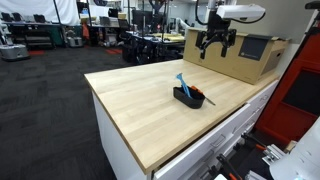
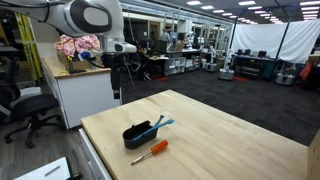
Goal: Put the screwdriver in the black vessel.
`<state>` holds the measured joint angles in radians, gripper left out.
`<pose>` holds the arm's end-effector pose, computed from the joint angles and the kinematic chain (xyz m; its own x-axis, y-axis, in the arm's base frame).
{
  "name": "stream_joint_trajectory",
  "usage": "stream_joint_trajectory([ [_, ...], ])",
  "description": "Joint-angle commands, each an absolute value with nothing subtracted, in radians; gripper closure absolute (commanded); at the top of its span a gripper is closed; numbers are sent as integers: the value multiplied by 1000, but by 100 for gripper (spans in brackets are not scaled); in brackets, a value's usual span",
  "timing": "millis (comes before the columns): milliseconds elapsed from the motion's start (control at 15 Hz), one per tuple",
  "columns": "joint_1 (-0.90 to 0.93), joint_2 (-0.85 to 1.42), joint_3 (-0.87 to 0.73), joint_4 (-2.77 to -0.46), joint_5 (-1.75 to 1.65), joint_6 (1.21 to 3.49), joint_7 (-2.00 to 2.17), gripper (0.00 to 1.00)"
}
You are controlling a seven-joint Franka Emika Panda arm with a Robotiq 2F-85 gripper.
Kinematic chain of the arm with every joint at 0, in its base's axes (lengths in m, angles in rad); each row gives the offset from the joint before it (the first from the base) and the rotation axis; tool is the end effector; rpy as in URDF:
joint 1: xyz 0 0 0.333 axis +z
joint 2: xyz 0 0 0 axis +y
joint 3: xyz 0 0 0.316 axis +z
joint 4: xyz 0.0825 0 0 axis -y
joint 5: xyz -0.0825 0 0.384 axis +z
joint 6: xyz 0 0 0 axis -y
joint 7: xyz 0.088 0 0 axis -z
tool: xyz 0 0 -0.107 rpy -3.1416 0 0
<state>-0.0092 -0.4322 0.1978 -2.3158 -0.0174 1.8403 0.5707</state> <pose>0.4097 0.0833 0.5006 0.9224 -0.3860 0.0105 -0.3847 -0.9164 0.1106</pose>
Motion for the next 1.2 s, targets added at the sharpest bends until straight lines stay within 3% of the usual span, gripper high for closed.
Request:
stream_joint_trajectory([
  [0, -37, -383, 176, -2362, -67, 1956, 603, 0],
  [800, -63, -149, -39, -2386, -101, 2282, 174, 0],
  [1133, -67, -206, -17, -2414, -133, 2247, 258, 0],
])
